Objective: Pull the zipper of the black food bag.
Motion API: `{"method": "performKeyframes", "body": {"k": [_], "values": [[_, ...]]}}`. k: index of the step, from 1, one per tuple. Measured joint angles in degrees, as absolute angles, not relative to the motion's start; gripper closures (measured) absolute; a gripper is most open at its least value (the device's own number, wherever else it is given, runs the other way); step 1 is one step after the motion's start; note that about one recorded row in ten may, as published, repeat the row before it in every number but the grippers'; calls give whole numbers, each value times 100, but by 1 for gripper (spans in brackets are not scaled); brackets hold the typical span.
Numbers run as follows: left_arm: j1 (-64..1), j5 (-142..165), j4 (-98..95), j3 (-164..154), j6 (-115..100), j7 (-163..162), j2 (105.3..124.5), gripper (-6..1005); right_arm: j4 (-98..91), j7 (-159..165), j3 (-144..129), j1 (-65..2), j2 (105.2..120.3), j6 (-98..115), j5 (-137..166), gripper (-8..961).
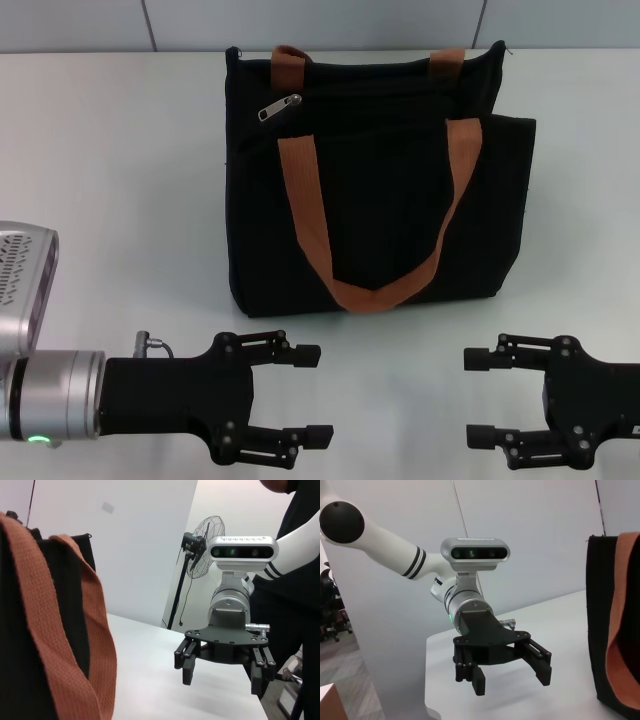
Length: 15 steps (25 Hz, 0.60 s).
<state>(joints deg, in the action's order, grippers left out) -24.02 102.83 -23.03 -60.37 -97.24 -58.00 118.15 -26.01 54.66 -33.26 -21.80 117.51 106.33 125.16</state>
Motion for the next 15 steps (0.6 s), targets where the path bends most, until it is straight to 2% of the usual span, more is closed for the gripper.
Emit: {"method": "performKeyframes", "body": {"k": [7, 15], "values": [[-2401, 10153, -2345, -5645, -10049, -5624, 11816, 169, -2607, 5467, -3313, -2193, 11750, 10572, 12509, 163], [-2323, 9068, -1765, -3162, -10655, -4631, 11832, 168, -2601, 5468, -3304, -2205, 11746, 10541, 12489, 164]]}}
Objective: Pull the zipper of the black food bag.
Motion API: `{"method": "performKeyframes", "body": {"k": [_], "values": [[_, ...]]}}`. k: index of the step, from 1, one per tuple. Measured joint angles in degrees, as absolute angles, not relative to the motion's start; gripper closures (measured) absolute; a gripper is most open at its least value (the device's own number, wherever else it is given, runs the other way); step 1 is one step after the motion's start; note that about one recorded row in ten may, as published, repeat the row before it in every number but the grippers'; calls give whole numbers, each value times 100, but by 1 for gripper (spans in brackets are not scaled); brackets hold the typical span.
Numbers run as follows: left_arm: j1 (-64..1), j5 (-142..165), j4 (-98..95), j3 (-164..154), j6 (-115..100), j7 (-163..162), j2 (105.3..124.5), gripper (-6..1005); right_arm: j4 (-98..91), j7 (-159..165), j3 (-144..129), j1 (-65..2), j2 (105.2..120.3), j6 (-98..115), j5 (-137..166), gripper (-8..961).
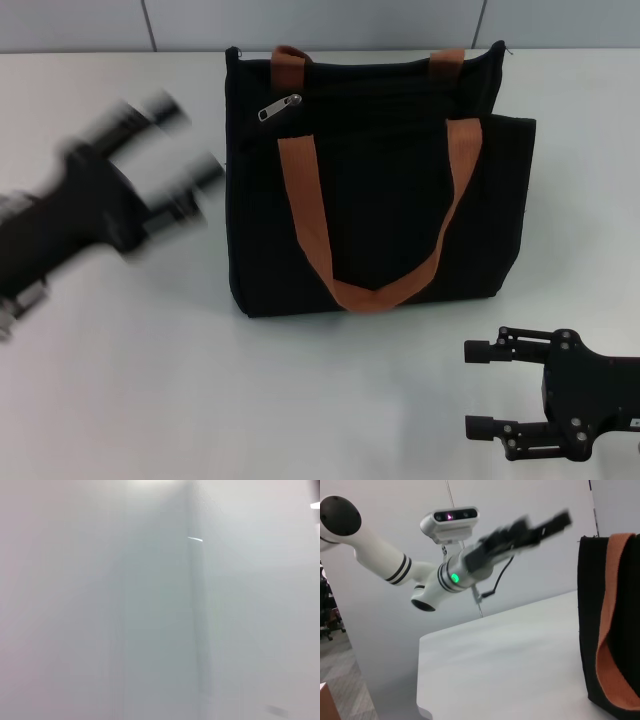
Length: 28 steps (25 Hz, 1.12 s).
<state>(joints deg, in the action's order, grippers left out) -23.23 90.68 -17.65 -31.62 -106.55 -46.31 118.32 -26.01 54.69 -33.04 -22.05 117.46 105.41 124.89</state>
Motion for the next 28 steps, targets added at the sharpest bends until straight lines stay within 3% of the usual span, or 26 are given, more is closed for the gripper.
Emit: {"method": "performKeyframes", "body": {"k": [12, 28], "values": [[-2739, 9354, -1870, -2990, -8911, -4660, 11719, 168, -2595, 5497, -3304, -2198, 11725, 10465, 12482, 164], [-2981, 9679, -2383, -3404, -8394, -4660, 11789, 167, -2604, 5515, -3296, -2194, 11707, 10414, 12469, 163]]}}
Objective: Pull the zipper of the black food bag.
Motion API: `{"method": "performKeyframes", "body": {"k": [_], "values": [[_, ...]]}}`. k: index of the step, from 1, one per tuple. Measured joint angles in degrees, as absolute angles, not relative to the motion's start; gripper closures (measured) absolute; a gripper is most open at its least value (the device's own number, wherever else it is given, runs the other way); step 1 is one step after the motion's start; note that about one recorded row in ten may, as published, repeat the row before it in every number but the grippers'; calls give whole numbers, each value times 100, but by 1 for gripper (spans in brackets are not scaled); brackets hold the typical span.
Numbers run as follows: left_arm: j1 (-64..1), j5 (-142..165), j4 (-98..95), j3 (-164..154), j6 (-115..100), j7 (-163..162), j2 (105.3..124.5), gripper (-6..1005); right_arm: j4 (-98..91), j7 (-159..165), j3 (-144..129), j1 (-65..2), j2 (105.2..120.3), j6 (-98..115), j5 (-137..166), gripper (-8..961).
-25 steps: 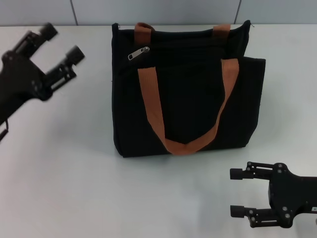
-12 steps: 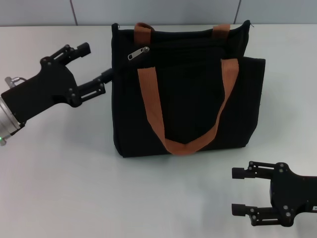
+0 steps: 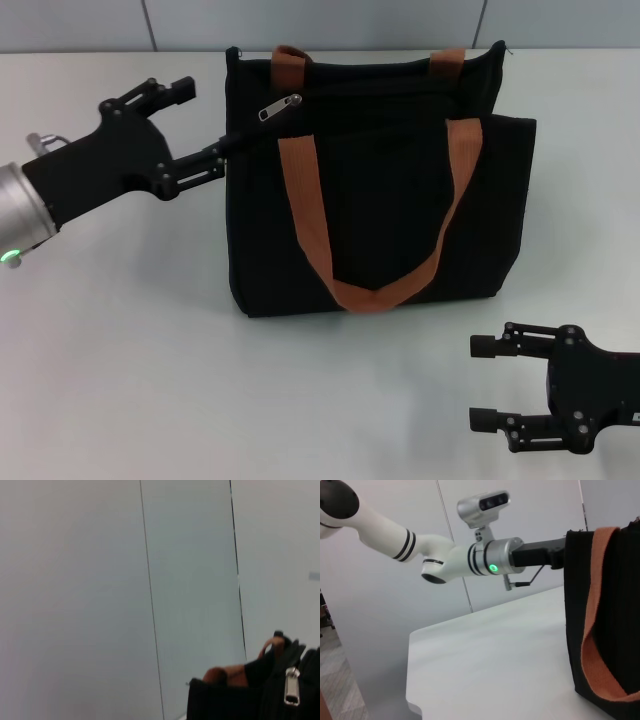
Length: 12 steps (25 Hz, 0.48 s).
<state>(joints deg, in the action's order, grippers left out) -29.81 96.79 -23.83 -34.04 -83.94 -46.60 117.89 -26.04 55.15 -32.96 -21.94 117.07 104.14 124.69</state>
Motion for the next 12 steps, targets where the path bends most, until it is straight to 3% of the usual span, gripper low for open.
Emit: {"method": "performKeyframes", "body": {"k": [12], "values": [[-3277, 10250, -2434, -3416, -7871, -4715, 11838, 168, -2622, 5515, -3287, -2231, 11747, 10347, 12436, 163]]}}
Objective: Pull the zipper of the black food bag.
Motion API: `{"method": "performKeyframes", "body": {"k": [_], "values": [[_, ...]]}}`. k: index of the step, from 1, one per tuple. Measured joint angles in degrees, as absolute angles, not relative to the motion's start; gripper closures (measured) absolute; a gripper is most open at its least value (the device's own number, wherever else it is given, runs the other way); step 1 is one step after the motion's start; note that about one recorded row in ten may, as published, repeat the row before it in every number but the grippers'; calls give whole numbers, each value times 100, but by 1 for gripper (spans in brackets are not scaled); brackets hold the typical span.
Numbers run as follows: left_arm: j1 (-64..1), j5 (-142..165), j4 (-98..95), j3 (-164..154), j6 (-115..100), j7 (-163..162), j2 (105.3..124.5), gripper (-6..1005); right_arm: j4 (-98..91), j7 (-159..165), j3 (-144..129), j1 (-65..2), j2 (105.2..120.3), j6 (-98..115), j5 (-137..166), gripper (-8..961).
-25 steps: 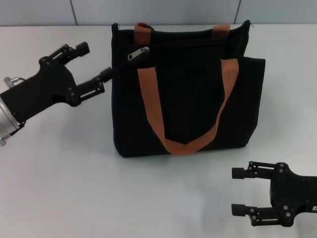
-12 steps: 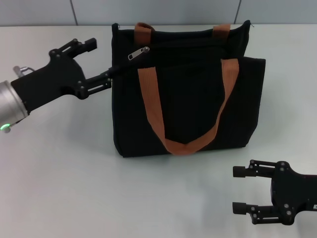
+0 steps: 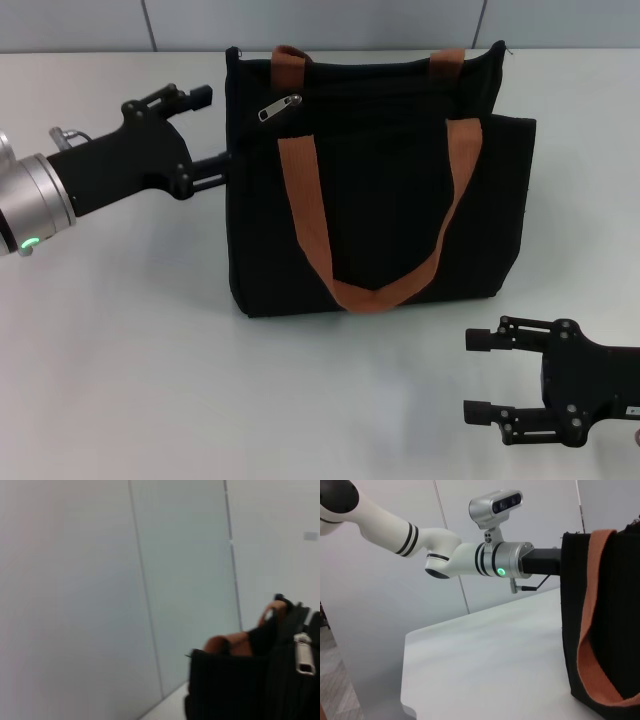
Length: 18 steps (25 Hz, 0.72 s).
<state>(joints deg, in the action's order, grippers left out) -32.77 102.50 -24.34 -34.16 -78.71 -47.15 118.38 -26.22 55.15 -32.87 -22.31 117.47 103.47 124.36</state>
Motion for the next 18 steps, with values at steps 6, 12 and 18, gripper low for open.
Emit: {"method": "performKeyframes", "body": {"k": [6, 12, 18], "values": [[-3196, 10114, -2515, -3319, -8000, -4521, 11847, 227, -2600, 5502, -3273, -2241, 11750, 10344, 12436, 163], [-3148, 10001, -2491, -3326, -8115, -4513, 11849, 411, -2593, 5486, -3268, -2241, 11751, 10344, 12435, 164], [-3146, 10000, -2479, -3366, -8135, -4513, 11847, 619, -2593, 5482, -3269, -2250, 11751, 10346, 12436, 164]]}}
